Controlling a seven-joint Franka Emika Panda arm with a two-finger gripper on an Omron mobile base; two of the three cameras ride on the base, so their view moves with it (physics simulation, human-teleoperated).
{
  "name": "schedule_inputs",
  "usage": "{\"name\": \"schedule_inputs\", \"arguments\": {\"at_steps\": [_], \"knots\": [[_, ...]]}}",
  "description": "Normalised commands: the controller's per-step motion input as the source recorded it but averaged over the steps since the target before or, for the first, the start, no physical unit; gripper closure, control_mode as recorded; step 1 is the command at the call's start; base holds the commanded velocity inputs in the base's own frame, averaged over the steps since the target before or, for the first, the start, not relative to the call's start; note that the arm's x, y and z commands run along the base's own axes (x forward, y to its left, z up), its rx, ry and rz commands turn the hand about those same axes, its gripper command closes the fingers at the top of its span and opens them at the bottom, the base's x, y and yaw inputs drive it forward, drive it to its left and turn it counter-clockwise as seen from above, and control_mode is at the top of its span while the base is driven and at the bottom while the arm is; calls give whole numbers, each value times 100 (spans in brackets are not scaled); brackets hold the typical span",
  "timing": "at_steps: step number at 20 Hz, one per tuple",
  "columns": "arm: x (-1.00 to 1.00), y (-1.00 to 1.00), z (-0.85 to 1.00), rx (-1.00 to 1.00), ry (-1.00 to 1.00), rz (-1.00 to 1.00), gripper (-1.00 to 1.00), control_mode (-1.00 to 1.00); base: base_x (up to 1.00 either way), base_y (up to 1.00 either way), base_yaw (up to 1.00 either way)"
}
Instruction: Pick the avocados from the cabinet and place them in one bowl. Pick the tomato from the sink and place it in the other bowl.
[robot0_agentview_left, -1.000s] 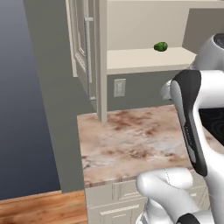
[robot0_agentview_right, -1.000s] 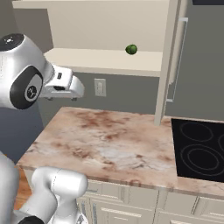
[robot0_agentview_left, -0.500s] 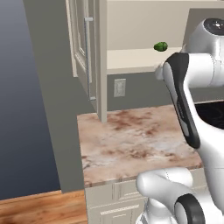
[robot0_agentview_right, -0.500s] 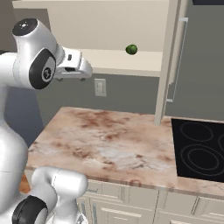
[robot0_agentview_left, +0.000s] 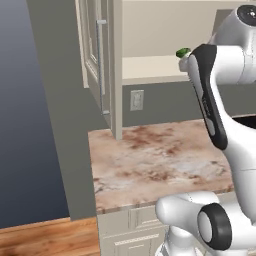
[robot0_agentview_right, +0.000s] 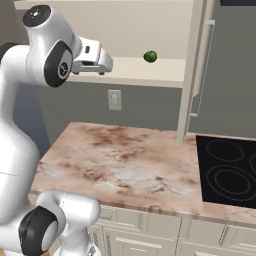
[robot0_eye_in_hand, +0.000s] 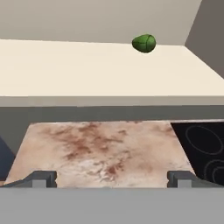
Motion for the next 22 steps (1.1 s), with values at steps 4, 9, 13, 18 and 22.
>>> {"name": "schedule_inputs", "arguments": {"at_steps": [4, 9, 13, 18, 22], "knots": [[53, 0, 1, 3, -31, -11, -100, -100, 0, 0, 0], [20, 0, 0, 8, -36, -4, -100, -100, 0, 0, 0], [8, -5, 26, 4, -13, 0, -100, -100, 0, 0, 0], [2, -11, 35, -1, 12, 0, -100, -100, 0, 0, 0], [1, -4, 14, -4, 29, 2, -100, -100, 0, 0, 0]]}}
